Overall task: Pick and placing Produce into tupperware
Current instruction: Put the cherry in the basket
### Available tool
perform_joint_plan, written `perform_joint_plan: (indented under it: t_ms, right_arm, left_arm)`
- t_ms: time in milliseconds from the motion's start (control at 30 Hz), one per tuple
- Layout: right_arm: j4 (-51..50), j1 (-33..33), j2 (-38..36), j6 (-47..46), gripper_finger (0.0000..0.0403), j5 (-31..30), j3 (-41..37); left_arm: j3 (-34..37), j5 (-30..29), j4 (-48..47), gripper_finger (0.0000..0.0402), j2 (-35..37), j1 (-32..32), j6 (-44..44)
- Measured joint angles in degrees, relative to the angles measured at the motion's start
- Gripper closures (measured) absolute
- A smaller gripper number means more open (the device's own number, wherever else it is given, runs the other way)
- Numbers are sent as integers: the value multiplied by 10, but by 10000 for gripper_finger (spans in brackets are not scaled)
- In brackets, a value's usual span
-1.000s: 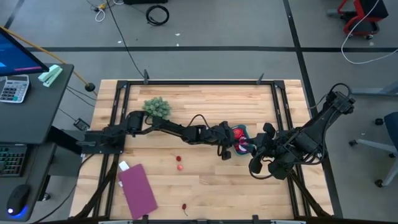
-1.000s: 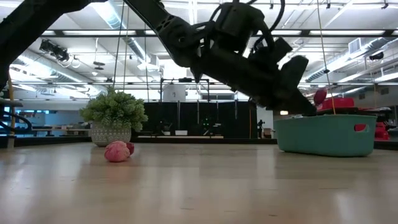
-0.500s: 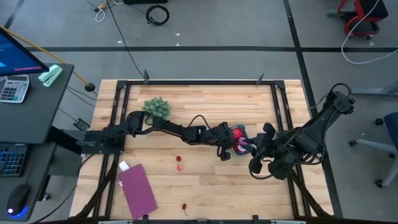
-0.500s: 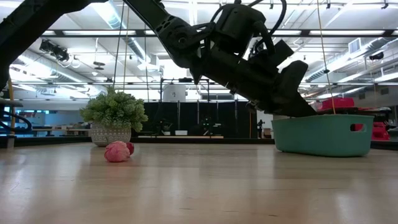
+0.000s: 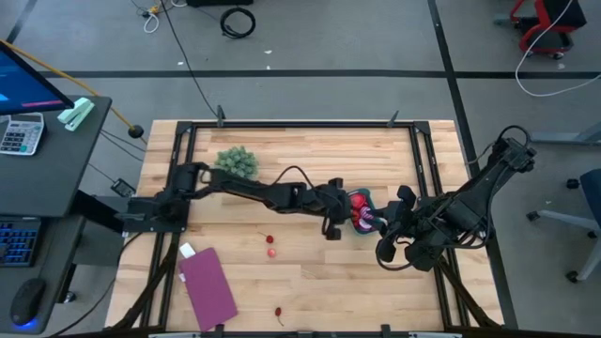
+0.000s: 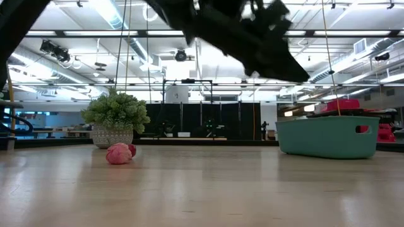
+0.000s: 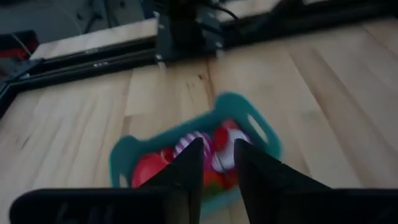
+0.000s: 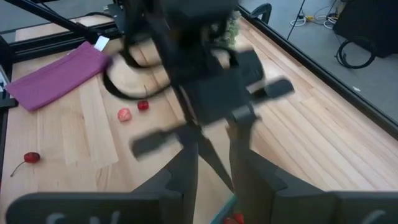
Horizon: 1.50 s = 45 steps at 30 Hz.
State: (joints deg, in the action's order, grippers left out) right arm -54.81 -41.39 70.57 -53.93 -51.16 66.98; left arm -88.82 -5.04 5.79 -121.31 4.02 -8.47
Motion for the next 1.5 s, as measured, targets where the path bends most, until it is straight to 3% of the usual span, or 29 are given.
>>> perform_joint_plan:
  t_ms: [100,300,500,600,767,1033,1200,1367,1500]
  right_arm:
    - [0,0,0,-3,302,0,0]
    - [0,0,0,-19,302,2,0]
    - [0,0,0,-20,302,3,0]
    - [1,-1,0,-20,302,3,0]
    - [2,-1,0,-20,302,2,0]
    - [2,0,0,-16,302,2,0]
    - [2,0,0,-15,302,2,0]
    - [2,0,0,-15,302,0,0]
    - [2,0,0,-15,302,0,0]
  left_arm:
    - [0,0,-94,296,45,7,-34]
    - [0,0,-392,280,150,23,-54]
    - [2,0,-706,280,228,52,57]
    - [21,-2,-765,285,247,73,128]
    - [103,-2,-727,289,256,112,146]
    - [268,-13,-494,281,254,153,96]
    - [284,-95,-477,275,254,154,88]
    - [284,-97,-476,266,254,153,79]
    - [284,-64,-474,260,254,153,112]
